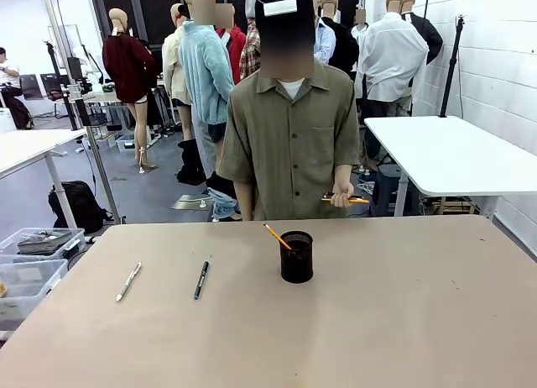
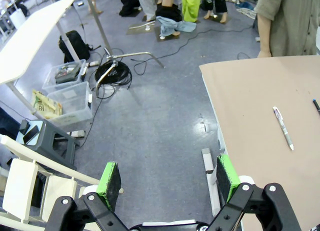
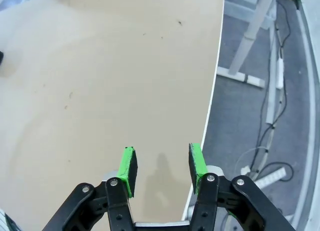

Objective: Place the pens into the pen holder.
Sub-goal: Pick up a writing instrument from the table and place it into the Pen holder.

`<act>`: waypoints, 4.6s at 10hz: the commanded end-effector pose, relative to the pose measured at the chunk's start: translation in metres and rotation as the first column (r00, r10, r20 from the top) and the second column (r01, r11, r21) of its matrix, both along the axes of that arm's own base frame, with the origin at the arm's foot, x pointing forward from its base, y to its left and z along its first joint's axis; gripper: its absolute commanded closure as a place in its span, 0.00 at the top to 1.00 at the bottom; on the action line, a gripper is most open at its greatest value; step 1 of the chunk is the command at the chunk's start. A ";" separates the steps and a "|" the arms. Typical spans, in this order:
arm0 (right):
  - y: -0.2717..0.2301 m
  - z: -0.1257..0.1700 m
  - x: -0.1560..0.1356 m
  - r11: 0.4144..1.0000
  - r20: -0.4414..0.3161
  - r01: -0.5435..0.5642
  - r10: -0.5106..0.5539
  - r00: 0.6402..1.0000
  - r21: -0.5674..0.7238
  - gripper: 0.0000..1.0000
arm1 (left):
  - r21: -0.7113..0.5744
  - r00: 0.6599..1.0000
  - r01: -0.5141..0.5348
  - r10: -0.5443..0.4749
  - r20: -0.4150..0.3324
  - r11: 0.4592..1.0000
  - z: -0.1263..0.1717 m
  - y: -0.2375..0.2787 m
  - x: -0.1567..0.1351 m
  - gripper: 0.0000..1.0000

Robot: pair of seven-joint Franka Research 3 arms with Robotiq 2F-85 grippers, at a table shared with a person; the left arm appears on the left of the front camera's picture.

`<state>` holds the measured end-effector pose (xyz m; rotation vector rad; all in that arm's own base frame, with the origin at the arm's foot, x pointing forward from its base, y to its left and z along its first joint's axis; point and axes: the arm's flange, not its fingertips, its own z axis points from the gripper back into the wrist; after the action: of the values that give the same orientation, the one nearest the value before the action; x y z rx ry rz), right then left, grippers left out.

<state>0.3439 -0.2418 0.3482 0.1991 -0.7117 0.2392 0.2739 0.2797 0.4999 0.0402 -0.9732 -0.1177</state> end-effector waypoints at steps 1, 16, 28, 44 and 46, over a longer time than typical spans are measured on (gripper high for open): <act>0.004 -0.001 0.004 1.000 -0.008 -0.014 0.014 1.000 -0.022 0.54 | -0.009 1.000 -0.016 0.016 0.001 1.000 -0.001 0.000 0.002 1.00; 0.004 -0.001 0.004 1.000 -0.008 -0.014 0.014 1.000 -0.022 0.54 | 0.407 0.988 0.036 0.029 -0.154 0.913 0.020 -0.253 0.067 1.00; 0.004 -0.001 0.004 1.000 -0.008 -0.014 0.014 1.000 -0.022 0.54 | 0.229 0.810 0.257 -0.080 -0.580 0.939 -0.073 -0.337 0.156 1.00; 0.004 -0.001 0.004 1.000 -0.008 -0.014 0.014 1.000 -0.022 0.54 | -0.007 0.651 0.264 -0.184 -0.737 0.964 -0.194 -0.322 0.230 1.00; 0.004 -0.001 0.004 1.000 -0.008 -0.014 0.014 1.000 -0.022 0.54 | -0.013 0.642 0.281 -0.198 -0.741 0.960 -0.200 -0.324 0.228 1.00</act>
<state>0.3466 -0.2385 0.3487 0.1965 -0.7079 0.2552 0.5007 -0.0469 0.2992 -0.0356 -0.1383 -0.3742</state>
